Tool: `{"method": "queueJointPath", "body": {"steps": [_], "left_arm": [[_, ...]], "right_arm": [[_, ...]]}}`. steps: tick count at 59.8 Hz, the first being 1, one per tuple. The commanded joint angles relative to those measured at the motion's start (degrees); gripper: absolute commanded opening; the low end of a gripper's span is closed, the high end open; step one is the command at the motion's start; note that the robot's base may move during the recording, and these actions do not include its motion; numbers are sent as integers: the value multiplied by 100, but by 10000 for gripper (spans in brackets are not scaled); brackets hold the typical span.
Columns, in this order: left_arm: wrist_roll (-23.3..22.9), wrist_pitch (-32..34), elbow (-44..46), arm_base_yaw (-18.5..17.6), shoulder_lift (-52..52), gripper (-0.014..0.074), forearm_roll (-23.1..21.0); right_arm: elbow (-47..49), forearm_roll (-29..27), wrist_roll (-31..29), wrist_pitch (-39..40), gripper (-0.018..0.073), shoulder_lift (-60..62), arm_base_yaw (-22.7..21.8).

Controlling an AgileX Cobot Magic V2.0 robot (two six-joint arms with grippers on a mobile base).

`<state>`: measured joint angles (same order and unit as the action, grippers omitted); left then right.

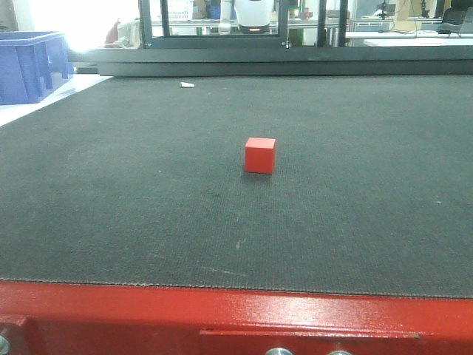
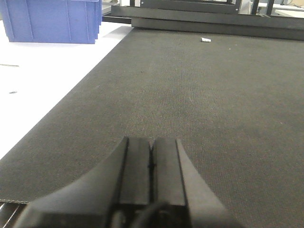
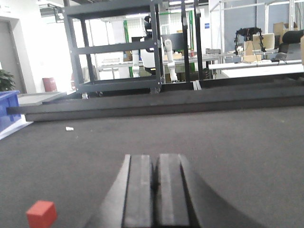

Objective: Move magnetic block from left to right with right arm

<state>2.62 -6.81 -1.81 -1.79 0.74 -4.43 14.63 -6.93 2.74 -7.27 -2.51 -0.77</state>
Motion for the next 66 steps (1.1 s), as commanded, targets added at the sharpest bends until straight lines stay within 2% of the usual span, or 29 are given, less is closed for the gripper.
{"method": "queueJointPath", "body": {"steps": [1, 6, 7, 10, 16, 26, 39, 46, 52, 66], "left_arm": [[1, 478, -53, 6, 78, -116, -34], [1, 478, -53, 6, 78, -116, -34], [1, 478, -53, 6, 78, -116, -34], [1, 478, -53, 6, 78, -116, -34], [1, 478, -53, 6, 78, -116, -34], [1, 478, -53, 6, 78, -116, -34], [1, 478, -53, 6, 78, -116, -34], [1, 478, -53, 6, 78, -116, -34], [1, 478, -53, 6, 78, -116, -34], [1, 478, -53, 6, 78, -116, -34]], "right_arm": [[676, -23, 12, 166, 165, -592, 14], [1046, -23, 12, 80, 307, -1163, 17], [1182, -23, 12, 77, 375, -1407, 44], [1383, -23, 12, 55, 483, -1773, 119], [1888, -8, 12, -137, 648, -2516, 343], [2917, 197, 12, -1002, 634, -3890, 773], [4448, 209, 218, -2169, 634, -5693, 2071], [5280, 358, 939, -2655, 634, -6654, 2663], [5848, 726, 1764, -2933, 634, -7356, 3040], [6905, 1505, 3599, -3441, 634, -8634, 3576]]}}
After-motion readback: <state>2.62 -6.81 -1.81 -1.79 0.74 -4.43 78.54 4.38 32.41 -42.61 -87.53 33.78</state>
